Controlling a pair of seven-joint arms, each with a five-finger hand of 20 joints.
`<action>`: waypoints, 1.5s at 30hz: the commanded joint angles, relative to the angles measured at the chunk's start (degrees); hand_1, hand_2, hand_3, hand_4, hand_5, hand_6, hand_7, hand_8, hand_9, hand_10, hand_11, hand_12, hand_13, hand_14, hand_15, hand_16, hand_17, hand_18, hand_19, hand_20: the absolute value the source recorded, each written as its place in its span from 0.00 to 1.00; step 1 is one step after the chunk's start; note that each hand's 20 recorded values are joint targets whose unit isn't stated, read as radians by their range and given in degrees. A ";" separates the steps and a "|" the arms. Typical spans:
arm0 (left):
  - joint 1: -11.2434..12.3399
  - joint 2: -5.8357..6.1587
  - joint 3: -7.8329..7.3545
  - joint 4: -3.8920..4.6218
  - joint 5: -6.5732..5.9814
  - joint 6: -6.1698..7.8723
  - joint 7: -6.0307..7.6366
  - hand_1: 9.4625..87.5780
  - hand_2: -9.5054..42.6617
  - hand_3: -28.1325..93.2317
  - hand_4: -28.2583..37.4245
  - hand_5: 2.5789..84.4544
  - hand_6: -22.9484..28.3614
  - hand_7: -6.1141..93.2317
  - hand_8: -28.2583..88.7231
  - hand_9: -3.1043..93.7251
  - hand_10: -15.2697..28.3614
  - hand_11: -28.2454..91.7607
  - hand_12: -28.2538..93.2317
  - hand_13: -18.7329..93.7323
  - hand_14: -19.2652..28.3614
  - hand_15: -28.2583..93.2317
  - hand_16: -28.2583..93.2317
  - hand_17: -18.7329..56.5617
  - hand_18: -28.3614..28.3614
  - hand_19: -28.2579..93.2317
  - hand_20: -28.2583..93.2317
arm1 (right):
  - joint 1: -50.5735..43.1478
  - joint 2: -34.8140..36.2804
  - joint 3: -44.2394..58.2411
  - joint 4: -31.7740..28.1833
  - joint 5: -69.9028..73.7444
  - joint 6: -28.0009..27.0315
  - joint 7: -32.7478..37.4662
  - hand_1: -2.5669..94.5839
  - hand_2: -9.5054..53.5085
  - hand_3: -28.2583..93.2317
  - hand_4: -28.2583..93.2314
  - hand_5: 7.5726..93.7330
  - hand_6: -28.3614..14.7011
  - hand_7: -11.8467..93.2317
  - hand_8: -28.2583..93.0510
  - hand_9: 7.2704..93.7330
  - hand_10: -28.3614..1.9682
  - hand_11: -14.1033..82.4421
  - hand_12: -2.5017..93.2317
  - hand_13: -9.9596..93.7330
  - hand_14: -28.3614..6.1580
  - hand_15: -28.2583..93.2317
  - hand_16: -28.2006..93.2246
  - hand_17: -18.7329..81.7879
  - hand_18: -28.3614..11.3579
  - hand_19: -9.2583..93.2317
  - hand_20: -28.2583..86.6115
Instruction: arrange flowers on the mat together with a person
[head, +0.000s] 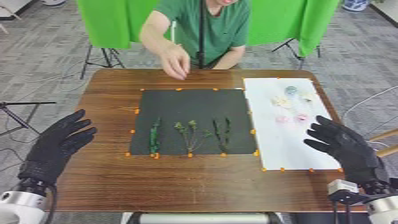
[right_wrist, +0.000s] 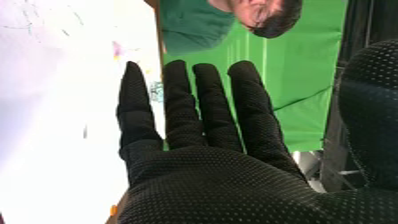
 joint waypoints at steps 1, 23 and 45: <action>0.57 0.43 0.03 0.38 0.04 -0.28 -0.53 0.27 0.13 0.80 0.09 0.38 0.55 0.25 0.16 0.34 0.64 0.42 0.39 0.40 0.73 0.53 0.23 0.18 0.89 0.64 0.30 | -1.87 1.88 -0.99 -0.01 1.14 1.87 -1.28 0.26 0.05 0.91 0.03 0.37 0.55 0.28 0.15 0.39 0.49 0.25 0.27 0.46 0.50 0.39 0.49 0.34 0.22 0.53 0.49; 1.30 0.21 -0.31 0.08 0.24 0.06 -0.40 0.28 0.12 0.80 0.09 0.38 0.55 0.25 0.16 0.34 0.64 0.42 0.38 0.40 0.73 0.53 0.23 0.18 0.89 0.64 0.30 | 29.99 26.49 -37.57 10.62 -57.34 35.35 -0.58 0.36 0.00 0.91 0.00 0.44 0.64 0.40 0.10 0.49 0.58 0.36 0.25 0.55 0.60 0.52 0.41 0.39 0.27 0.62 0.52; 1.29 0.55 -0.32 0.14 0.21 0.46 -0.04 0.28 0.13 0.79 0.10 0.38 0.55 0.25 0.16 0.34 0.64 0.42 0.39 0.40 0.73 0.53 0.23 0.18 0.89 0.64 0.30 | 33.78 33.29 -42.18 12.62 -80.84 31.92 4.83 0.34 0.00 0.92 0.00 0.42 0.64 0.43 0.10 0.45 0.58 0.45 0.30 0.50 0.61 0.58 0.42 0.37 0.29 0.60 0.53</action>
